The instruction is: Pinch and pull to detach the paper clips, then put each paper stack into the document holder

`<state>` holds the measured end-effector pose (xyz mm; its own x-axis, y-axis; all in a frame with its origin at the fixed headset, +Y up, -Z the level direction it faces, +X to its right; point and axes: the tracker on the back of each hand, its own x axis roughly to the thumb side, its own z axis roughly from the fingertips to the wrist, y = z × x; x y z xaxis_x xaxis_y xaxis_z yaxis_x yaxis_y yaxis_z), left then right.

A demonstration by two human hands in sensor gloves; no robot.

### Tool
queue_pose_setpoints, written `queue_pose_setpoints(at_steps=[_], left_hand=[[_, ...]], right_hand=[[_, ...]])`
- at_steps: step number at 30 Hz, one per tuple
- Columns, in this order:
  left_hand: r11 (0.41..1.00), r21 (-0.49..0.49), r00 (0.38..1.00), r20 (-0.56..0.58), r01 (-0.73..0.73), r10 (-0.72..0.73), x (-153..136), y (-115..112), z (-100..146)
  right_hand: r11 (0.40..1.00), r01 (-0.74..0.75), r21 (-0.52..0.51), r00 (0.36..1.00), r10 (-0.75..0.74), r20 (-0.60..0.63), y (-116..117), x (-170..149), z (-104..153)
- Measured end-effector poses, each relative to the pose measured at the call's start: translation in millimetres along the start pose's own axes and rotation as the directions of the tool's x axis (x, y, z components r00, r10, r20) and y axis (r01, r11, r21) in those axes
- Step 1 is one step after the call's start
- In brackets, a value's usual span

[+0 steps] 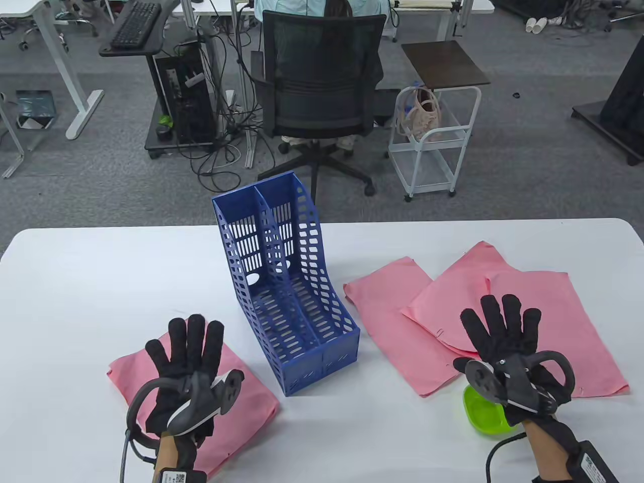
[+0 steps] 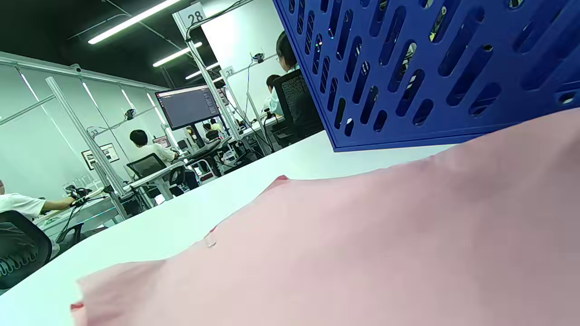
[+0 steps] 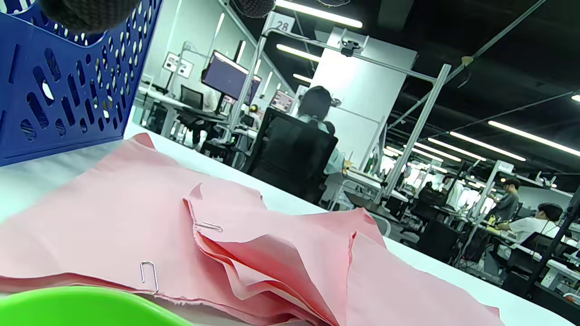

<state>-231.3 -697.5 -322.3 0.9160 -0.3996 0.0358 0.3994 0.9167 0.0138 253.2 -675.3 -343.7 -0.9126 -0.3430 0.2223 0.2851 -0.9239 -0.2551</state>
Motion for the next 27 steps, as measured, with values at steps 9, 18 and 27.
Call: queue_pose_setpoints(at_steps=[9,18,27], left_hand=[[1.000,-0.015,1.000,-0.015,-0.020,0.020,-3.5,-2.2,-1.6],[0.993,-0.084,0.984,-0.164,-0.085,0.070,-27.6,-6.8,-9.2],[0.843,-0.350,0.800,-0.582,-0.409,0.146,-109.8,-43.1,-29.3]], right_hand=[[0.999,0.033,-0.012,0.999,-0.034,-0.008,-5.3,-2.7,-0.6],[0.996,0.078,-0.039,0.996,-0.079,-0.032,-12.9,-12.8,4.2],[0.992,0.122,-0.039,0.990,-0.125,-0.061,-15.3,-20.6,5.8]])
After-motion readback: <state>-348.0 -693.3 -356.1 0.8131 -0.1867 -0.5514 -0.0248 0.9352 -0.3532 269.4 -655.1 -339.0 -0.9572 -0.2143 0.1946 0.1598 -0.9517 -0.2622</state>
